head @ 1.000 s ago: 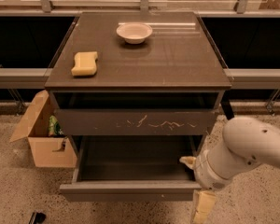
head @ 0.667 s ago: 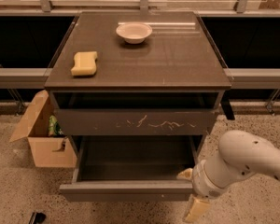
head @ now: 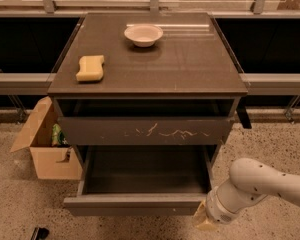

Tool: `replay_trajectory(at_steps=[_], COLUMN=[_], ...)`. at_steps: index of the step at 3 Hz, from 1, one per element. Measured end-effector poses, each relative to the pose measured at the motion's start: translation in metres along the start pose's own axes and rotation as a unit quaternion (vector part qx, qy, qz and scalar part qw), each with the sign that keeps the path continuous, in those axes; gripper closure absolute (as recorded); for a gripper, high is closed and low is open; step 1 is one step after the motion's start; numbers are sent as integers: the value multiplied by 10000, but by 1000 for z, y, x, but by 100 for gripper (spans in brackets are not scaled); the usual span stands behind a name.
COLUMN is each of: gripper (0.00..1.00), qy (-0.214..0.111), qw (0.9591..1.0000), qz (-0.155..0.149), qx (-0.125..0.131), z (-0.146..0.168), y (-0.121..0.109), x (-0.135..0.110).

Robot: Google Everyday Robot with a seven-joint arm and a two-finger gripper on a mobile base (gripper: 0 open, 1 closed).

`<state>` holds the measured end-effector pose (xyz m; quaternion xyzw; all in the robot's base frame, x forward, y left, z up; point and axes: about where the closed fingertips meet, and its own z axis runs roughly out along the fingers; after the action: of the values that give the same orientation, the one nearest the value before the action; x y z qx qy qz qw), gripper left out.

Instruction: Close middle drawer

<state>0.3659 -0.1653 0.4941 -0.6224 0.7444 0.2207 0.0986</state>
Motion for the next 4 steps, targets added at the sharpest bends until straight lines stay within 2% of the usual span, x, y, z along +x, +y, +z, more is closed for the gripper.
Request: replay_trajectory(at_steps=[1,2,3,4], gripper=[96,100,98,67], qy=[-34,123,231,130], qw=[9999,9999,9988,9967], qz=[55,-36,-324,-526], qx=[-109,-6,283,609], z=[10,22,33,36], y=[3,-6,-30,-63], x=[4,11,20,26])
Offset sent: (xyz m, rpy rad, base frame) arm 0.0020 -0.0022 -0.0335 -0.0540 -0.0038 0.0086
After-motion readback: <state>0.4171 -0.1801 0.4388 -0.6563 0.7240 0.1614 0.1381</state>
